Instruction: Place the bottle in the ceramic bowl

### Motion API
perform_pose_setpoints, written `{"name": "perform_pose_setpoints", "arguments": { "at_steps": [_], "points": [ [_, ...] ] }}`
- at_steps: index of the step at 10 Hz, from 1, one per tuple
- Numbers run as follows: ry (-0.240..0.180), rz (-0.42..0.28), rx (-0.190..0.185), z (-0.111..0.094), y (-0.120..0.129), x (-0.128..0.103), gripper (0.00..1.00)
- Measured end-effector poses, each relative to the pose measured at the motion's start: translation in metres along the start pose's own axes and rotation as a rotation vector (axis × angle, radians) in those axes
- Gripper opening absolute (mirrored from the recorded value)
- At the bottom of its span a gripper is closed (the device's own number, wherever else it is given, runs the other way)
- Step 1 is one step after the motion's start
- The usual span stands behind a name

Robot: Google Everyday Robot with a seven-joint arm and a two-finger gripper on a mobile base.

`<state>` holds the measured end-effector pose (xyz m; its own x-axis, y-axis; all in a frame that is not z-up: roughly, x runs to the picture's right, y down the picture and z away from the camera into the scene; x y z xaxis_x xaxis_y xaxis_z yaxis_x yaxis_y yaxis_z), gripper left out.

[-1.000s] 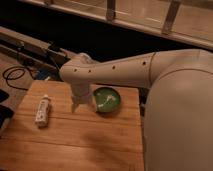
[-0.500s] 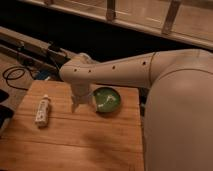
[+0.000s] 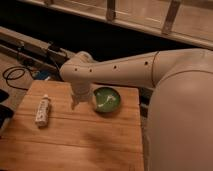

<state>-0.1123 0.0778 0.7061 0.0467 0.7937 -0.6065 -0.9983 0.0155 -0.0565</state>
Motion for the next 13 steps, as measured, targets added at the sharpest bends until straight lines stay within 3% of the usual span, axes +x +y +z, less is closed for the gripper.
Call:
{"name": "perform_pose_setpoints", "arguments": {
  "at_steps": [3,6,9,10,13],
  "points": [
    [-0.001,-0.015,0.004,0.007,0.038,-0.029,0.65],
    [0.025,-0.036,0.006,0.021,0.073,-0.046,0.65],
    [0.029,-0.045,0.0,0.017,0.095,-0.043,0.65],
    [0.028,-0.054,-0.019,0.014,0.108,-0.037,0.65],
    [0.026,-0.047,-0.005,0.015,0.101,-0.039,0.65]
  ]
}}
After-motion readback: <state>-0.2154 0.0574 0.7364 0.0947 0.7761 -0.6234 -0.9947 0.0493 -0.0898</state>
